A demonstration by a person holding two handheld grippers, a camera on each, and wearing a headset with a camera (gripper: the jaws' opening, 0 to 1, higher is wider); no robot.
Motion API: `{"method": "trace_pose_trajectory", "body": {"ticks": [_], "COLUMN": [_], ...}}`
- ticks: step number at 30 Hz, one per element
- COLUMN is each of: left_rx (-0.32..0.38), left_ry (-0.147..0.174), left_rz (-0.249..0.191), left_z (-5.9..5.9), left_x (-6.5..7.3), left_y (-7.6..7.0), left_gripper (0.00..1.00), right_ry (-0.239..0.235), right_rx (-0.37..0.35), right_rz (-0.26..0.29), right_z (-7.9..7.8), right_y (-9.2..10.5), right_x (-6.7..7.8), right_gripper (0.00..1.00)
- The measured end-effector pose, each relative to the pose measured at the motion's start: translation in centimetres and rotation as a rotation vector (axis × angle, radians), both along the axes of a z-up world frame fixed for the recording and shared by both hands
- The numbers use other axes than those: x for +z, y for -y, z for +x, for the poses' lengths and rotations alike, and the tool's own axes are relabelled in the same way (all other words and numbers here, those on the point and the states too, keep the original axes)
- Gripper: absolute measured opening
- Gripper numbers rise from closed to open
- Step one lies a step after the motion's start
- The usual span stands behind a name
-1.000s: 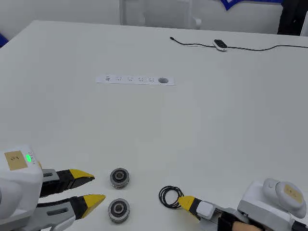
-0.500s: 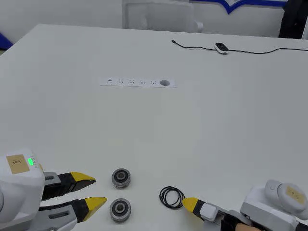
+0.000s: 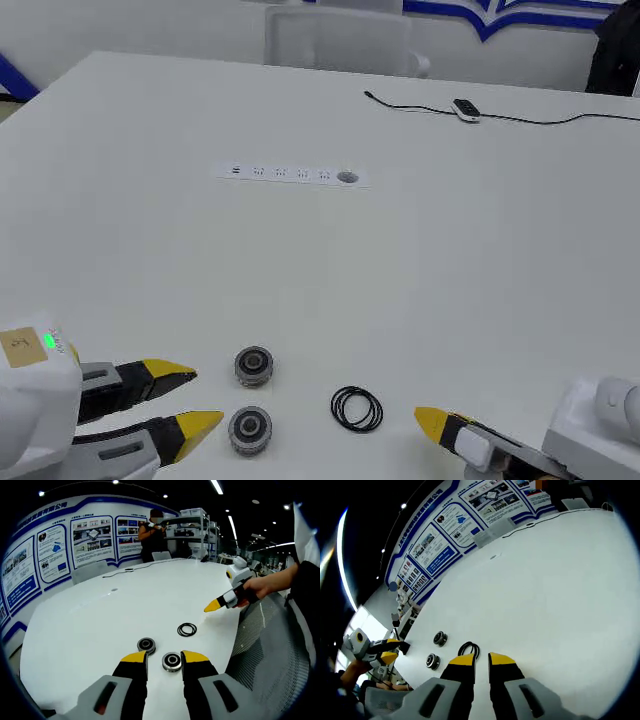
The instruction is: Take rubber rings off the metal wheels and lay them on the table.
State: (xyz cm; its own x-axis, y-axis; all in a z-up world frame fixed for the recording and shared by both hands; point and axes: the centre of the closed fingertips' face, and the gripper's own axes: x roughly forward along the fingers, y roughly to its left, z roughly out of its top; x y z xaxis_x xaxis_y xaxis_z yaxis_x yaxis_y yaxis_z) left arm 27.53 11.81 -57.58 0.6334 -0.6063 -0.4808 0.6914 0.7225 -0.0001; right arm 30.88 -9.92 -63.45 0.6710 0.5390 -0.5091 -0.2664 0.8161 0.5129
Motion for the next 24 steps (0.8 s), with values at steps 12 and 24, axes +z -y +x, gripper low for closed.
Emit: {"method": "trace_pose_trajectory", "body": {"ticks": [12,24], "left_rx": [0.064,0.096], "left_ry": [-0.015,0.011], "left_rz": [-0.035,-0.066], "left_z": [-1.6,-2.5], "left_x": [-0.5,-0.8], "left_y": [-0.3,0.2], "left_gripper": [0.39,0.5], "right_ry": [0.081,0.302], "right_rx": [-0.005,0.245], "right_rz": [-0.062,-0.284], "right_z": [-1.3,-1.0], "right_y": [3.1,1.4], "right_x": [1.2,2.9], "right_gripper": [0.14,0.31]}}
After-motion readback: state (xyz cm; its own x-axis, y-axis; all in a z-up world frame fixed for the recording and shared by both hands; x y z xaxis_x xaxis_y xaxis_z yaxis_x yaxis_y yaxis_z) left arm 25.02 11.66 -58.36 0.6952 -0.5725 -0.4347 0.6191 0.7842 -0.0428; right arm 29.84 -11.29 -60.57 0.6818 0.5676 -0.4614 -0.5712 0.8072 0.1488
